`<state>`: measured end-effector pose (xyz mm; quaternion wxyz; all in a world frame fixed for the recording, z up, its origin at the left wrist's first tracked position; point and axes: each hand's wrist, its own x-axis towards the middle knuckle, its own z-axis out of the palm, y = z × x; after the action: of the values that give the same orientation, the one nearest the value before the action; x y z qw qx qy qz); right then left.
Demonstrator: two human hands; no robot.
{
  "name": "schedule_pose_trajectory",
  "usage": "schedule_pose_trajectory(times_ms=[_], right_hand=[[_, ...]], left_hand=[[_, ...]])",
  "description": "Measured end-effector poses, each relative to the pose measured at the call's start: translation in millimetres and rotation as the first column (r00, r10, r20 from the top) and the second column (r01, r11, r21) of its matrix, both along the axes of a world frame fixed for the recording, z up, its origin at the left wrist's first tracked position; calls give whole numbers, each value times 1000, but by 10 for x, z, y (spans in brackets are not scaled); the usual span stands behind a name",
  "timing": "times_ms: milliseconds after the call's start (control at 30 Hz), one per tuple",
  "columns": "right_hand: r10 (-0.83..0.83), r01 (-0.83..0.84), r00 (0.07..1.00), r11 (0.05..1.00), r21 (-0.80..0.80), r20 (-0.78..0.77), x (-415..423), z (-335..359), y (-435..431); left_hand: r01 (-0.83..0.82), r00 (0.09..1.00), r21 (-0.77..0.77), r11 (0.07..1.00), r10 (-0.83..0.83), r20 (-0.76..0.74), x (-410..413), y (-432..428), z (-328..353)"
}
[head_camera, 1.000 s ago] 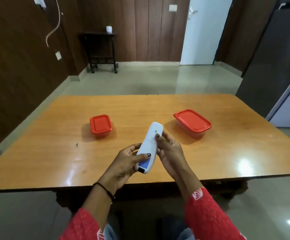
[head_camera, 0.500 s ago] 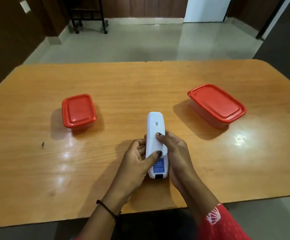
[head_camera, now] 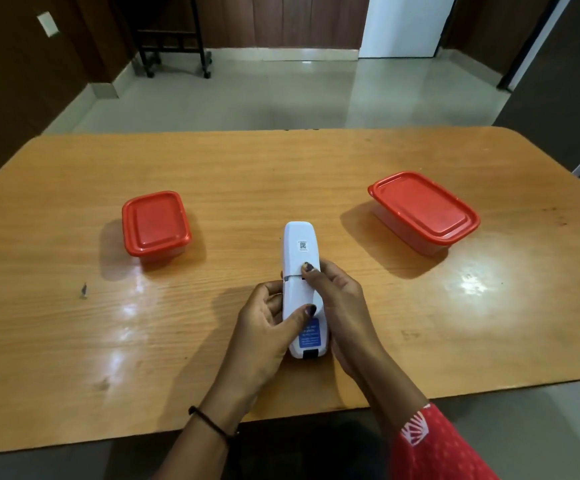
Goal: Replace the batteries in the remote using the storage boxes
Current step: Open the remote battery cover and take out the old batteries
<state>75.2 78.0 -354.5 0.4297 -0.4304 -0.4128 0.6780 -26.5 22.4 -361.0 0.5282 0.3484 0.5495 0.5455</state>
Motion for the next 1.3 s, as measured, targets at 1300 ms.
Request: schedule_pose_trajectory(times_ms=[1300], right_hand=[[-209,-658,574,457,598,792,447,-13,171]], left_hand=[[184,953,-149,971,-214,-214,-426,-86,143]])
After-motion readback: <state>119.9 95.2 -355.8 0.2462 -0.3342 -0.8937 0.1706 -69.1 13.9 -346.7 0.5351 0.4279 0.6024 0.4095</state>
